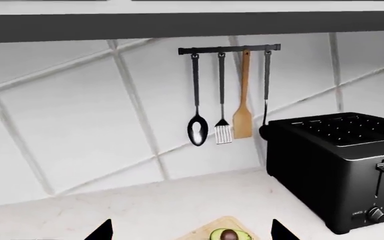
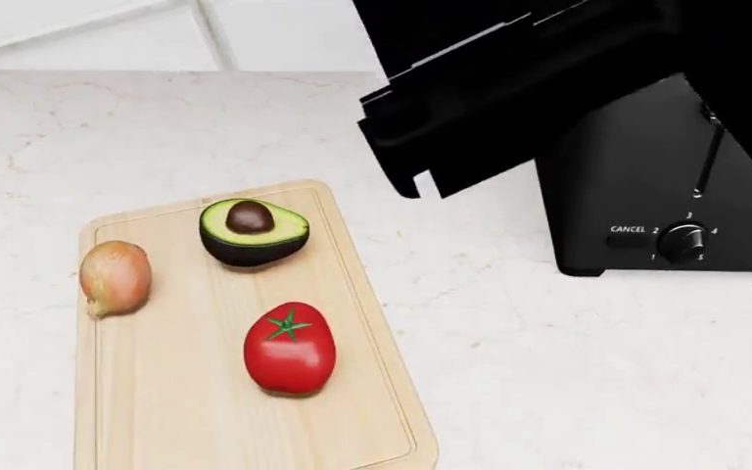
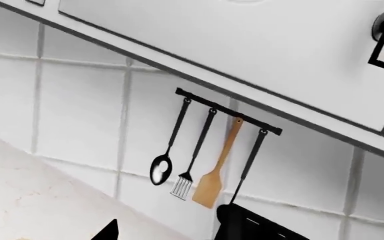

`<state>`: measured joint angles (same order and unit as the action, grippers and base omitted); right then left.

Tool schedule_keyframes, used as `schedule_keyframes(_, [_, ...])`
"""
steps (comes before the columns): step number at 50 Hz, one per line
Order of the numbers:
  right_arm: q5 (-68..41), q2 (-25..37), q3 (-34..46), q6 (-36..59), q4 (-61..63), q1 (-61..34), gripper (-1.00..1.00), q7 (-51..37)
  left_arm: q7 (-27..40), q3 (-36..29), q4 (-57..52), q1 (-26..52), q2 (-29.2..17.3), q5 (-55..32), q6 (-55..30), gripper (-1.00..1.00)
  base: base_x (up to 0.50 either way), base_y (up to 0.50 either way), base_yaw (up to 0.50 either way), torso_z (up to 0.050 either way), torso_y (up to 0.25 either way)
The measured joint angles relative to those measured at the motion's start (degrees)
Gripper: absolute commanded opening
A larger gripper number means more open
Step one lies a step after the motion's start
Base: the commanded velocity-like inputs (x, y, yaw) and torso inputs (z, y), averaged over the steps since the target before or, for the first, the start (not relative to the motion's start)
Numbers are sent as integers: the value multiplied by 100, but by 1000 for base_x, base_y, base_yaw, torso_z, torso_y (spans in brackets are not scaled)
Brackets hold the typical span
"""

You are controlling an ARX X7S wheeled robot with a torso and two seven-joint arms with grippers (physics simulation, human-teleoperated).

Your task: Place the avocado, onion, tomato and bell pepper on the cutting board.

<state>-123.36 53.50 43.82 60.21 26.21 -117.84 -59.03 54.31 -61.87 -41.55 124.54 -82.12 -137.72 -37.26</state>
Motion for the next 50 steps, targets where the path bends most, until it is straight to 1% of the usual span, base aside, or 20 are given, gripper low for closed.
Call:
schedule_keyframes(7, [-256, 369, -213, -727, 670, 472, 100, -566, -101, 19, -211, -209, -326, 278, 314, 100, 0, 0, 0, 0, 0])
schedule_keyframes(12, [-295, 610, -333, -1128, 1076, 842, 100, -788, -176, 25, -334, -326, -509, 438, 489, 100, 0, 120, 0, 0, 0])
schedule_keyframes(21, [-296, 802, -436, -1532, 1466, 1262, 100, -951, -244, 82, -409, -443, -689, 567, 631, 100, 0, 500, 0, 0, 0])
schedule_keyframes(33, [-309, 875, -484, -1724, 1647, 1474, 100, -1008, -225, 207, -460, -488, -788, 554, 665, 100, 0, 500, 0, 0, 0])
schedule_keyframes(50, [-247, 913, -518, -1834, 1758, 1683, 100, -953, -226, 341, -580, -585, -788, 492, 708, 100, 0, 500, 0, 0, 0])
